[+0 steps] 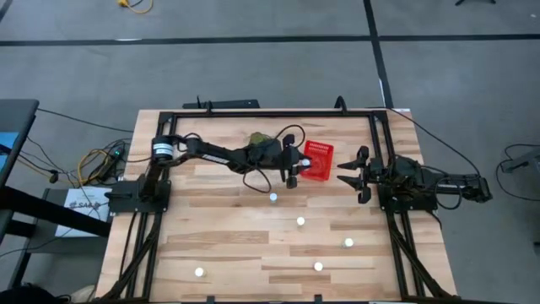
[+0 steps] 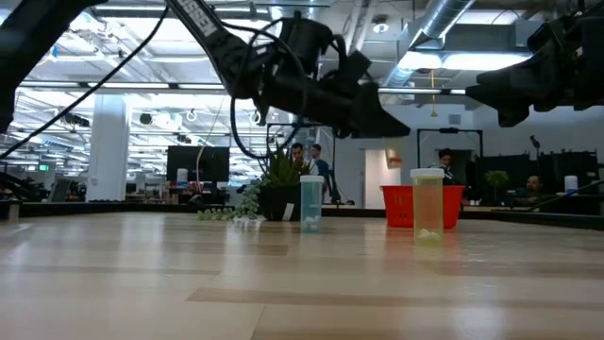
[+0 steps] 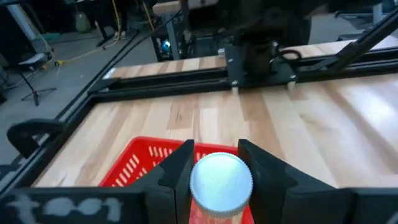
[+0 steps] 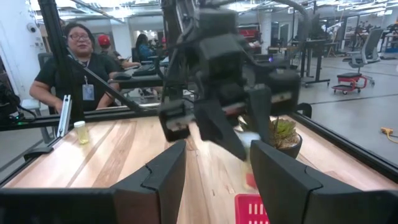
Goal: Pick and place pill bottles into a basket
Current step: Put the top left yellow pill bottle into the red basket
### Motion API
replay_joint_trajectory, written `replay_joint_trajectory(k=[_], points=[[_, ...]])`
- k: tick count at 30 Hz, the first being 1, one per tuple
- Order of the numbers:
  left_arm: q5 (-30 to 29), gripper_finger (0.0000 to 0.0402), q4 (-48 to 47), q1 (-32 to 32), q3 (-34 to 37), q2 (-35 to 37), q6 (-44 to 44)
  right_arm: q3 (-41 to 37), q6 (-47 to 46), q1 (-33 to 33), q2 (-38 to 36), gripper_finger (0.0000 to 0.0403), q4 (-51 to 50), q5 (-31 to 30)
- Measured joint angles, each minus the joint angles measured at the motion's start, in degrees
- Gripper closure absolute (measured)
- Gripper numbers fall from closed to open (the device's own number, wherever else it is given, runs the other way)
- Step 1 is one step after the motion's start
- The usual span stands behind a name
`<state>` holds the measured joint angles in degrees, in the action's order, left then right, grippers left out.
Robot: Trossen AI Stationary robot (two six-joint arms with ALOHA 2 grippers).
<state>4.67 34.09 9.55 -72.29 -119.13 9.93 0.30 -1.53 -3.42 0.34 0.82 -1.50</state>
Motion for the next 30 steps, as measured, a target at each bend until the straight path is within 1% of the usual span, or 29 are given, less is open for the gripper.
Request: replay_joint_trajectory(k=[6, 10, 15, 20, 26, 30], points=[[0.0, 0.0298, 0.3, 1.2, -0.1, -0.3, 0.1, 0.0, 0.0, 0.0, 0.0, 0.023, 0.0, 0.0], [1.6, 0.0298, 0.3, 2.1, -0.1, -0.3, -0.1, 0.0, 0.0, 0.0, 0.0, 0.023, 0.0, 0.0], [2.6, 0.03, 2.5, 1.6, -1.2, -4.0, -0.6, 0.0, 0.0, 0.0, 0.0, 0.023, 0.0, 0.0], [2.5, 0.0297, 0.8, 1.2, -4.8, -7.4, -0.7, 0.0, 0.0, 0.0, 0.0, 0.023, 0.0, 0.0], [-0.8, 0.0295, -5.4, 1.2, -7.3, -7.6, 1.0, 0.0, 0.0, 0.0, 0.0, 0.023, 0.0, 0.0], [-0.8, 0.0294, -6.9, 1.2, -7.6, -7.6, 1.4, 0.0, 0.0, 0.0, 0.0, 0.023, 0.0, 0.0]])
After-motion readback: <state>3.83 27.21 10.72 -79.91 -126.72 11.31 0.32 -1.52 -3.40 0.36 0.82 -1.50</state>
